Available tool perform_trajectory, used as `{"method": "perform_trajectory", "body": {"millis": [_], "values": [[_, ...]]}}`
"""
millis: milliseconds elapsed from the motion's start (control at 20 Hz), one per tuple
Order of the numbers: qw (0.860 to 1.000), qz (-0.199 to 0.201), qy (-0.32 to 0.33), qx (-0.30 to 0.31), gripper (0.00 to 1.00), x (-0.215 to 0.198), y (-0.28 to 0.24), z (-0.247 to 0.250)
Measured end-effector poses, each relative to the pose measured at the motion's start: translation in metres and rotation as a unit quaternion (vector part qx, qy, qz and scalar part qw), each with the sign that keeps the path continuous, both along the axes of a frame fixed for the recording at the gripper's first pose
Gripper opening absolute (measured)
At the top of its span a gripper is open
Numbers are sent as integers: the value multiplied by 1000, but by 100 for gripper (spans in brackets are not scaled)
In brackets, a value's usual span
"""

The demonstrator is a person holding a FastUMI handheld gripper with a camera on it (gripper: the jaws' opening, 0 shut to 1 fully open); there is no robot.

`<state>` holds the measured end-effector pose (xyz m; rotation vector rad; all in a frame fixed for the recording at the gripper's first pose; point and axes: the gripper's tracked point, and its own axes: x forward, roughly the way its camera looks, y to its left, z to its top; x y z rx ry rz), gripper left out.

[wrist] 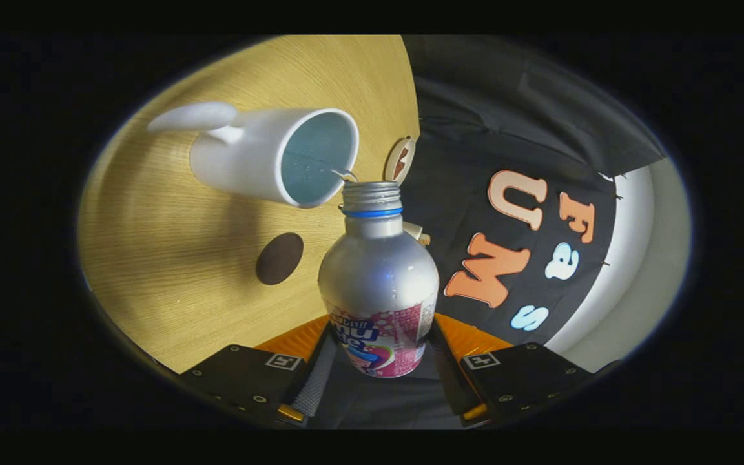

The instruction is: Take the bottle from table, then pour the juice into the cup, finally place the bottle on the coaster

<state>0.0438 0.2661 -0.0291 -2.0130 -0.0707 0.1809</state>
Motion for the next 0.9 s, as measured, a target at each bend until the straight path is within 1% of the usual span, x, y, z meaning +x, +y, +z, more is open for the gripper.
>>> {"method": "perform_trajectory", "body": {"millis": [450, 900], "values": [[1000, -1, 2, -8, 75, 1, 1, 1], [1000, 10, 3, -17, 75, 1, 14, 2]]}}
